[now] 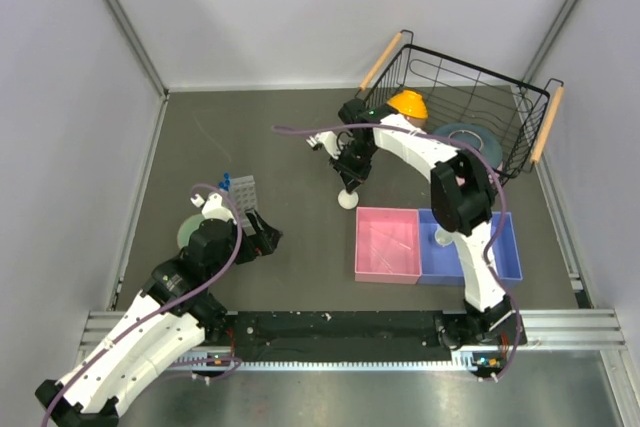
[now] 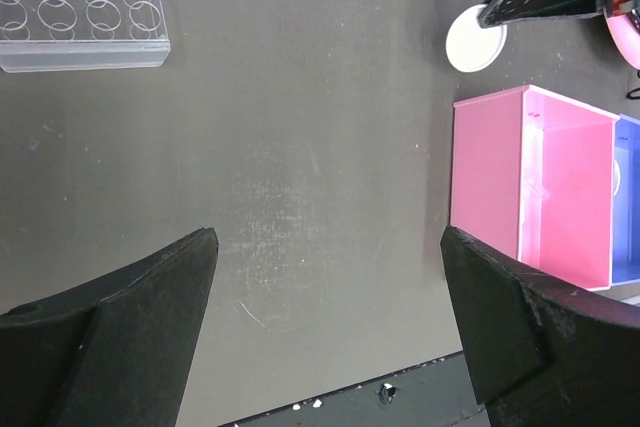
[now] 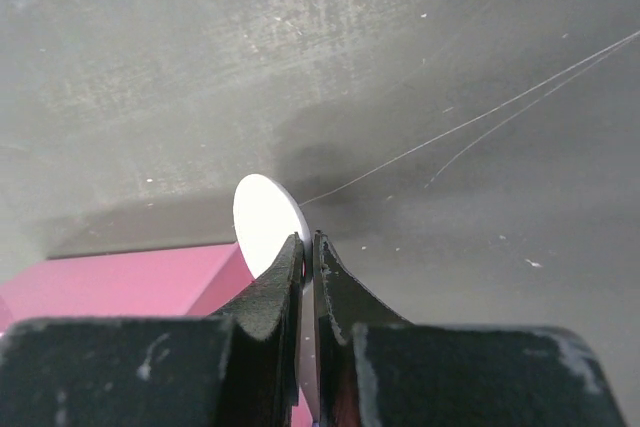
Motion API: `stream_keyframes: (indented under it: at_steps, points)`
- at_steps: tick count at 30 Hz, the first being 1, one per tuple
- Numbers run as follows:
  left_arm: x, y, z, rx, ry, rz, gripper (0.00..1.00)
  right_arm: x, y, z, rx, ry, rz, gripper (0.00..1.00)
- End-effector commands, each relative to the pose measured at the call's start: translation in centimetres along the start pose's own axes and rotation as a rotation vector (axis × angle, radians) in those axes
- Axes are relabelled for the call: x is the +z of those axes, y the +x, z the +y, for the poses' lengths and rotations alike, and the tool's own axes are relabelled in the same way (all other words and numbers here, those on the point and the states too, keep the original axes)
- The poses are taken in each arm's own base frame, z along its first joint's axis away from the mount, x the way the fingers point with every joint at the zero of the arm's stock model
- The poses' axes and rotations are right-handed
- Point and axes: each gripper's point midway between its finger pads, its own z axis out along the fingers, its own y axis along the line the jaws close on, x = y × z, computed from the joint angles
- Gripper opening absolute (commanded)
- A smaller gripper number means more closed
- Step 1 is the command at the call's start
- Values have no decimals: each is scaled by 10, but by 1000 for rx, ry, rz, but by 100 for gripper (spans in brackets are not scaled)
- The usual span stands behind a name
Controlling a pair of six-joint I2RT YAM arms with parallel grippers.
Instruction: Organize the chemistry lab equipment
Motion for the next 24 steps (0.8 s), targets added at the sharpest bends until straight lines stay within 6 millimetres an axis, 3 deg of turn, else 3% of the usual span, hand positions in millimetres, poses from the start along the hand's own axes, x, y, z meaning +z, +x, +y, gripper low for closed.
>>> stream_keyframes:
  at_steps: [1, 14, 19, 24]
  points:
    - [-3, -9, -7, 7, 26, -29, 99, -51, -33, 18, -66, 28, -141, 0]
    - [-8, -15, -11, 7, 38, -43, 99, -116, -46, 47, -130, 79, -263, 0]
    - [-10, -17, -12, 12, 40, -47, 99, -139, -39, 65, -142, 83, -292, 0]
    - [-13, -20, -12, 15, 36, -59, 99, -164, -18, 79, -145, 116, -306, 0]
